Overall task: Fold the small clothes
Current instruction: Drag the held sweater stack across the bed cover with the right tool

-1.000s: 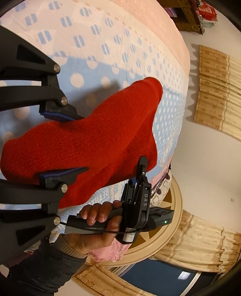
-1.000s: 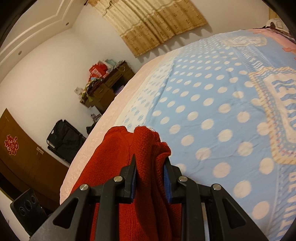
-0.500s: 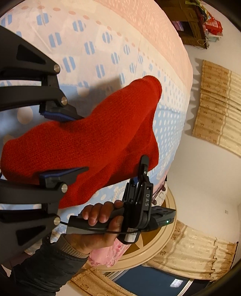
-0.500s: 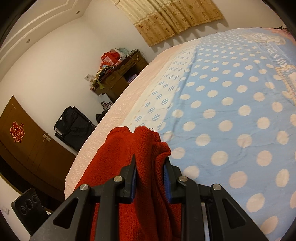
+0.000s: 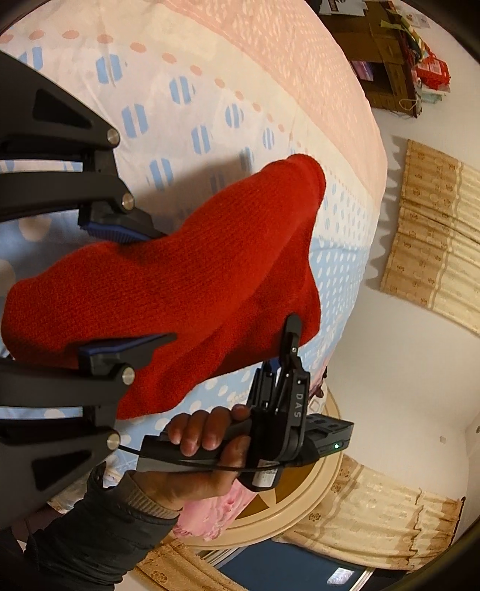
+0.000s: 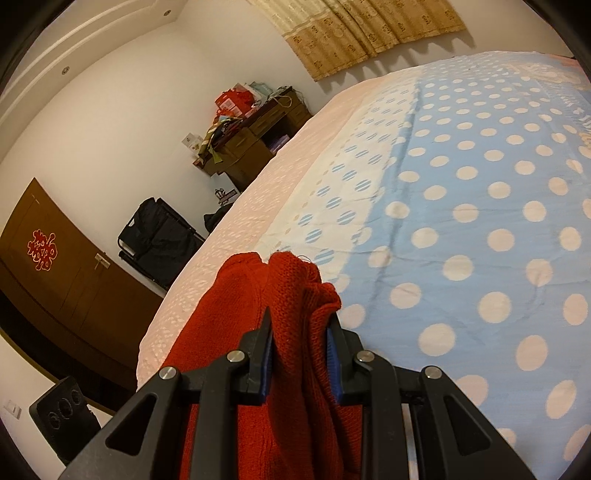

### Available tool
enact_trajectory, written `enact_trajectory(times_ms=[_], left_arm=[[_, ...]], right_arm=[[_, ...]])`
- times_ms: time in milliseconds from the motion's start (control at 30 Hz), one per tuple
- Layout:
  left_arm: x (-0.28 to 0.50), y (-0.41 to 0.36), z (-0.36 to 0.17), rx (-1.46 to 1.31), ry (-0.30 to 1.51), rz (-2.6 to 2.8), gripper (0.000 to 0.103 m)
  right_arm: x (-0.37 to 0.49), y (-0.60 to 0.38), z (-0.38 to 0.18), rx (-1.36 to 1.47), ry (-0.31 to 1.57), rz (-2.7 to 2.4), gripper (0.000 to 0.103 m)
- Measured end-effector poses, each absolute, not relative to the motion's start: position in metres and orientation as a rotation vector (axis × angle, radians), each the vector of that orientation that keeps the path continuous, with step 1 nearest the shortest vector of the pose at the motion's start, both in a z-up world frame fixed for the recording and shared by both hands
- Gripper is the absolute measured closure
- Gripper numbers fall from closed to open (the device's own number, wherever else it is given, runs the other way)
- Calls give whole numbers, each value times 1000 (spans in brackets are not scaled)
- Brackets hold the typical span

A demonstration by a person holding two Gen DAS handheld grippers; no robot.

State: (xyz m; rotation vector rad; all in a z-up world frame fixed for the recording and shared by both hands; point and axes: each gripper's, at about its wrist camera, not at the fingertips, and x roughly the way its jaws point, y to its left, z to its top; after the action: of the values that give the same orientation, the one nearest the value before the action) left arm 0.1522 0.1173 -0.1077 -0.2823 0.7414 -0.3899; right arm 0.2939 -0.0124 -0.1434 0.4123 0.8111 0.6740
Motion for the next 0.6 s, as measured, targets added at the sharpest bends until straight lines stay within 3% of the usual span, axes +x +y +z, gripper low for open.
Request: enact_trajectory(times_ms=[600], left_arm=[[138,146,-123,-332,762,-340,60]], right_arm=[[295,40,-151,376,854,733,79]])
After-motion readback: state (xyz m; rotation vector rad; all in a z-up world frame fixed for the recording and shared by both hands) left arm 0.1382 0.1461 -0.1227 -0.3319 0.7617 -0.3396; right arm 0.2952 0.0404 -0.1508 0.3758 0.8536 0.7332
